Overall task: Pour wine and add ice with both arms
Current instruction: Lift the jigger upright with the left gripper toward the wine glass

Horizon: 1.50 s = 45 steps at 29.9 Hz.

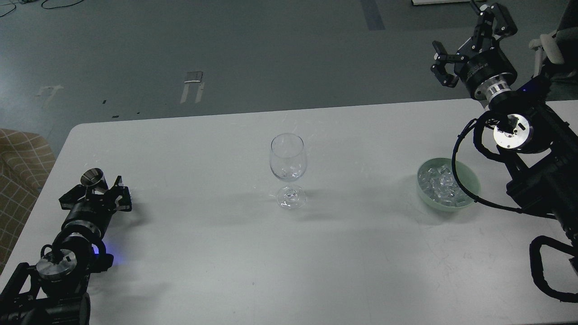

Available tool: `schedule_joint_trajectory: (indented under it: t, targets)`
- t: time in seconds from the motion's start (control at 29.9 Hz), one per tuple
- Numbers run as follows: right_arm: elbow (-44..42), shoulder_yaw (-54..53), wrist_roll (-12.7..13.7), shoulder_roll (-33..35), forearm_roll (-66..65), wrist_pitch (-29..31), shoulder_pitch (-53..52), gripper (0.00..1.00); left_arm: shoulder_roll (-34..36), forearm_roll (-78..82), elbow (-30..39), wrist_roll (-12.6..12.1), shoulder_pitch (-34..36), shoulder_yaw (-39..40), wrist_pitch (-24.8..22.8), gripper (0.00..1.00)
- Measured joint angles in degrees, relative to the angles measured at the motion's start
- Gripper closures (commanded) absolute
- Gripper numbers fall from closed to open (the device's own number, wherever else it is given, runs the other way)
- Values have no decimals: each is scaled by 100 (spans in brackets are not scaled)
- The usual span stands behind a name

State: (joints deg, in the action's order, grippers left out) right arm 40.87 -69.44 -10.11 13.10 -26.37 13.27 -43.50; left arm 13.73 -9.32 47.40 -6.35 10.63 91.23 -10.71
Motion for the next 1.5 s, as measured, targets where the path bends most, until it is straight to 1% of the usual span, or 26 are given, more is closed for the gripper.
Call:
schedule_joint_trajectory:
  t: [0.13,0.53,0.6,0.74,0.9,1.0,1.04,1.14,1.17,1.5]
  targets:
    - [0,0,0,0,0,0,-1,0,0,0,0,0,0,0,-30,60]
    - [0,-8,0,0,0,-6,-1,0,-27,0,-79,2,-13,0,-158,62]
    - [0,-8,0,0,-2,-15,-1,0,-28,0,-81,1,-16,0,-189,64]
    - [0,-8,0,0,-2,-39,-1,0,-28,-9,-82,-13,-17,0,-282,73]
    - [0,-8,0,0,-2,-43,-1,0,-28,-9,-99,-18,-17,0,-351,74]
    - [0,-8,0,0,-2,-44,-1,0,-28,-9,-123,-35,-17,0,-406,79]
    - [0,-8,0,0,-2,-44,-1,0,-29,-9,-127,-38,-17,0,-444,82]
    - [0,-8,0,4,-2,-44,-1,0,-36,-9,-133,-50,-17,-6,-531,84]
    - [0,-8,0,11,-2,-44,-1,0,-36,-9,-133,-50,-17,-6,-544,86]
    - [0,0,0,25,-1,-44,-1,0,-46,-53,-135,-3,12,27,-659,87]
